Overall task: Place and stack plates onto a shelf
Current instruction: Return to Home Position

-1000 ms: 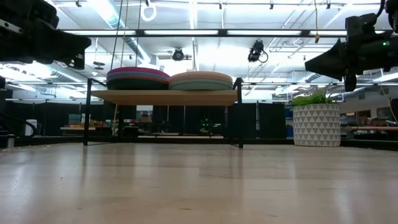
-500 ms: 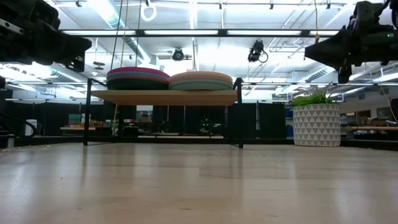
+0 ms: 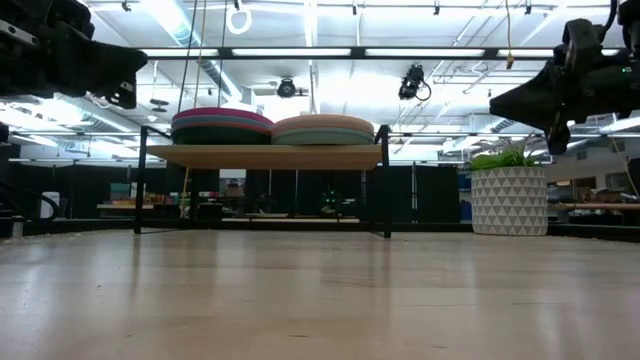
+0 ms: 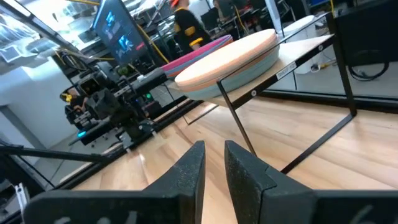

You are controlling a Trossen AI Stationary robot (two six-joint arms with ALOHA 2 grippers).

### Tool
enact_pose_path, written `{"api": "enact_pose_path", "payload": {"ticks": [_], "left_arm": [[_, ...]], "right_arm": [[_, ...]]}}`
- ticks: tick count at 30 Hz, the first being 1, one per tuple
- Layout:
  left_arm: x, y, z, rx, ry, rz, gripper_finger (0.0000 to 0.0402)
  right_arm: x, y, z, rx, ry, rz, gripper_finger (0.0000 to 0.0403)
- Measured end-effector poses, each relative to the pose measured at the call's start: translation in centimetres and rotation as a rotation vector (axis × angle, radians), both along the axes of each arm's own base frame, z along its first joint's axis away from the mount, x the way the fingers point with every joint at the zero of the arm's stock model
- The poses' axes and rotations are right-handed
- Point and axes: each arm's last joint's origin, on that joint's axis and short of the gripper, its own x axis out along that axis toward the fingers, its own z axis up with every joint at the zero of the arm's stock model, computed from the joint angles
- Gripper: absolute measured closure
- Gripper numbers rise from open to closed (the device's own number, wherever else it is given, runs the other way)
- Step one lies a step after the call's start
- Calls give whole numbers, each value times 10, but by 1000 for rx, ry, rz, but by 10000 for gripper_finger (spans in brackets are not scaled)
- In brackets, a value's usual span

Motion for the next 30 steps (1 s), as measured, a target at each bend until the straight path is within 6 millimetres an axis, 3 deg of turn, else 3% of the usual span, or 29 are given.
{"api": "enact_pose_path", "payload": {"ticks": [18, 30], "left_arm": [[0, 0, 2, -15, -16, -1, 377], [0, 0, 1, -189, 0, -20, 377]], "right_arm": [[0, 0, 0, -3, 2, -1, 336], [0, 0, 0, -4, 2, 4, 336]]}}
